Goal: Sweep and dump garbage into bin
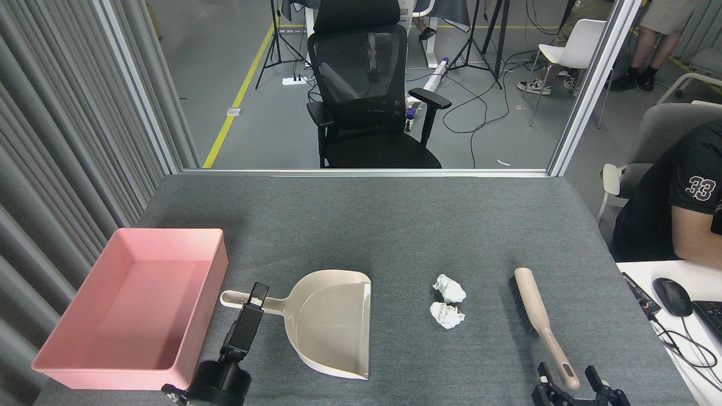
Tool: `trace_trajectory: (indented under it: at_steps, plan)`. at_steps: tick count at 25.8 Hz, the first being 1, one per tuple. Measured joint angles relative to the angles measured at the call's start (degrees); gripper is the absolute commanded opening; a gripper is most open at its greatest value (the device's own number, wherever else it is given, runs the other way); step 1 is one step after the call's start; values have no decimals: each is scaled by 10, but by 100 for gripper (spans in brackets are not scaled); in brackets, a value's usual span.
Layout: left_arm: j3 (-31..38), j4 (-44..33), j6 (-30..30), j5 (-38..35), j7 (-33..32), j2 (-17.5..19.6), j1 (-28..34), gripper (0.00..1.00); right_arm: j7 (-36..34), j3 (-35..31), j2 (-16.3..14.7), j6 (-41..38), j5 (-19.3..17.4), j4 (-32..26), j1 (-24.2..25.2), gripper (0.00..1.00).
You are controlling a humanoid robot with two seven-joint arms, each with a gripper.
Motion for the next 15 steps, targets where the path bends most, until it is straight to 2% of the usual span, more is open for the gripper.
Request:
trace_trajectory:
  at_steps: [8,13,15]
  plan:
    - [0,0,0,0,4,0,0,99,1,10,-1,1,1,6,-1,76]
    - [0,0,0,0,5,0,0,99,0,12,-2,1,1,6,-1,75]
    - [0,0,0,0,5,0,0,99,0,12,-3,2,1,6,-1,61]
